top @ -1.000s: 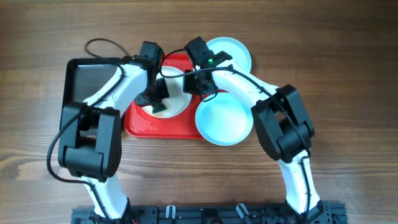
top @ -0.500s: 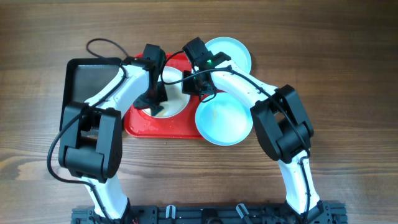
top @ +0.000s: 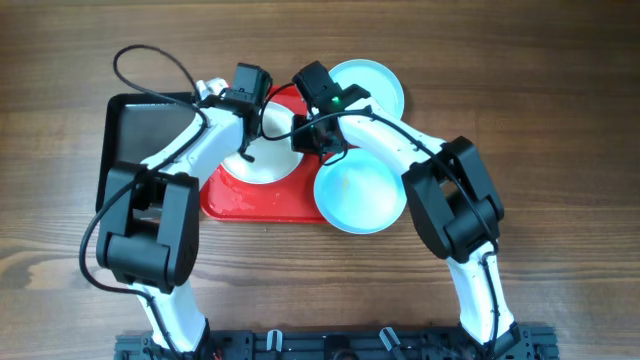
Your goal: Clean dirty plates on tray and stack at the side
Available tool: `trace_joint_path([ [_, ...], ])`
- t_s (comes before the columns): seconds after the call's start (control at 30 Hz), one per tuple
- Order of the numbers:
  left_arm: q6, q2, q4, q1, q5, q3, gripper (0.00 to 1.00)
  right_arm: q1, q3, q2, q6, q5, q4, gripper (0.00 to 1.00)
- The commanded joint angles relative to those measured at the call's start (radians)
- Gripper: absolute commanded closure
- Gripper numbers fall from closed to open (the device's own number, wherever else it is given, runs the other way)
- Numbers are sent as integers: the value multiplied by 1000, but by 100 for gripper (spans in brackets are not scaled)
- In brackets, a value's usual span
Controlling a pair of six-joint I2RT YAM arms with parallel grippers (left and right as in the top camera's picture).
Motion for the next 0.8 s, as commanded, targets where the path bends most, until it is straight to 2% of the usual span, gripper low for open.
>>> trace_joint_path([
  [0.0,101,16,106,-23,113,-5,96,-12,-37,34,-32,58,-13,96],
  [0.1,100,10,120,-10,168,29,96,-12,-37,34,-78,16,-1,96],
  [0.23,74,-50,-63,52,170,149,96,-12,-37,34,-107,-4,10,95],
  [0.37,75,-124,-255,141,222,237,96,-12,-37,34,-112,-16,14,77],
  [0.43,75,-161,-321,193,240,241,96,-11,-37,34,-121,-26,14,74],
  [0.47,75,-172,-356,222,241,241,96,-10,-37,34,-125,-26,14,76],
  [0.5,75,-175,-381,244,241,241,96,-8,-38,34,-127,-26,14,94],
  [0.67,76,-165,-478,340,241,235,96,-7,-37,23,-180,-24,16,96],
  [0.77,78,-163,-486,372,241,232,96,-7,-23,-30,-212,60,-21,96],
])
